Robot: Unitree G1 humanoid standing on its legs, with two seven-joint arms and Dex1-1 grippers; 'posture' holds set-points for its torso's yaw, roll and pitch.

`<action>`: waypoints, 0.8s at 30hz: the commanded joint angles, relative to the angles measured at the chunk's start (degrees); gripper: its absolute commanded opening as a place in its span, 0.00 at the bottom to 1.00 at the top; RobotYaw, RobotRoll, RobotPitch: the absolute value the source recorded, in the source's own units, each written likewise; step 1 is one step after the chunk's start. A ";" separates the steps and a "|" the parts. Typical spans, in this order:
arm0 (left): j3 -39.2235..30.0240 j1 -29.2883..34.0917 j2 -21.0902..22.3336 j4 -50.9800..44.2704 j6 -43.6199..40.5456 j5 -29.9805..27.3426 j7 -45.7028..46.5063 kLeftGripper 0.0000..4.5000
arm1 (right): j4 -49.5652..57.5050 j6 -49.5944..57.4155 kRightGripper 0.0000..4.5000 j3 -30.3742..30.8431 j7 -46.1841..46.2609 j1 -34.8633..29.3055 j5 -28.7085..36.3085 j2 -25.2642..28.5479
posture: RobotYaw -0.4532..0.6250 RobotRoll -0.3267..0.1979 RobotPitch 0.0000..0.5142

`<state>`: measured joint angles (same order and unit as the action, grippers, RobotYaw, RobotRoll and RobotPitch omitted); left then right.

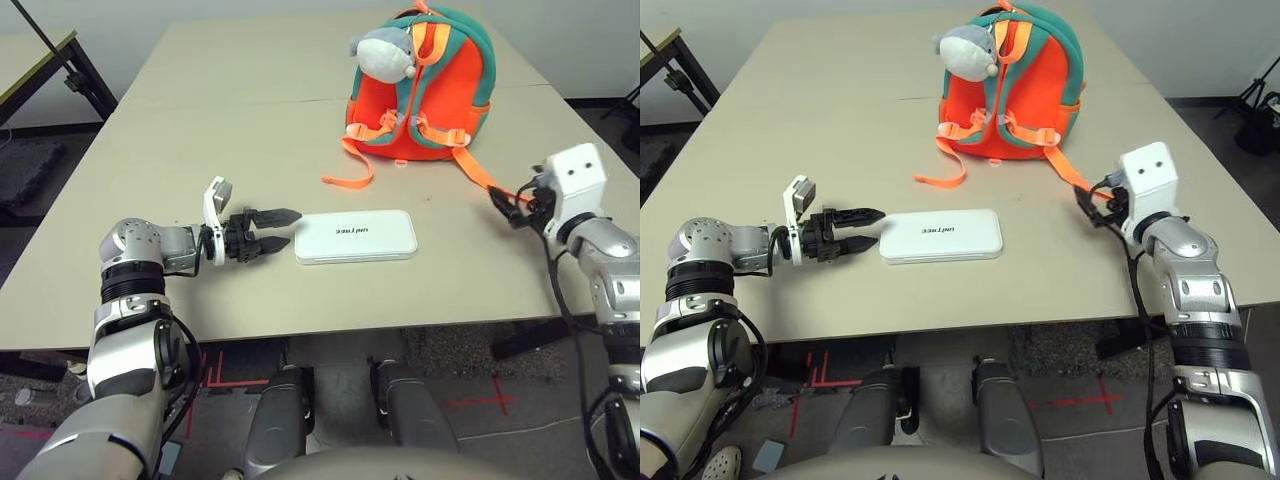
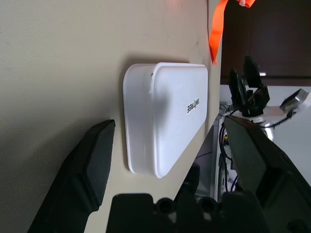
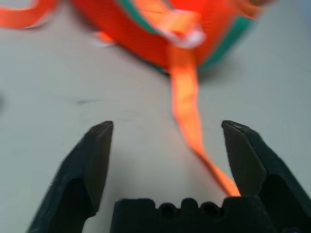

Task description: Put the pencil case into the backpack and zip it.

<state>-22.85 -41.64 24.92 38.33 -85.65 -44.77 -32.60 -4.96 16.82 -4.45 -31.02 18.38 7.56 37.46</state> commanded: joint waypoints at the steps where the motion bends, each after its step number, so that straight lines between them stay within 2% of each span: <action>1: 1.85 0.34 -0.12 1.86 0.38 2.38 0.07 1.00 | 3.75 2.46 0.71 3.30 -2.96 -1.30 -0.90 0.47 | 0.26 0.62 0.23; 9: 2.58 0.15 -0.11 2.32 0.66 3.11 -0.83 1.00 | 8.11 5.47 0.01 8.79 -6.76 -2.67 -2.14 -0.13 | 0.26 0.62 0.23; 24: 2.61 0.28 -0.74 1.49 0.46 3.75 -0.87 1.00 | 7.31 6.66 0.00 14.07 -8.96 -2.95 -4.65 -3.18 | 0.26 0.62 0.22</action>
<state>-21.41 -42.09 24.77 39.05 -84.70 -42.83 -34.45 2.36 23.03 8.57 -39.52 15.75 3.23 34.58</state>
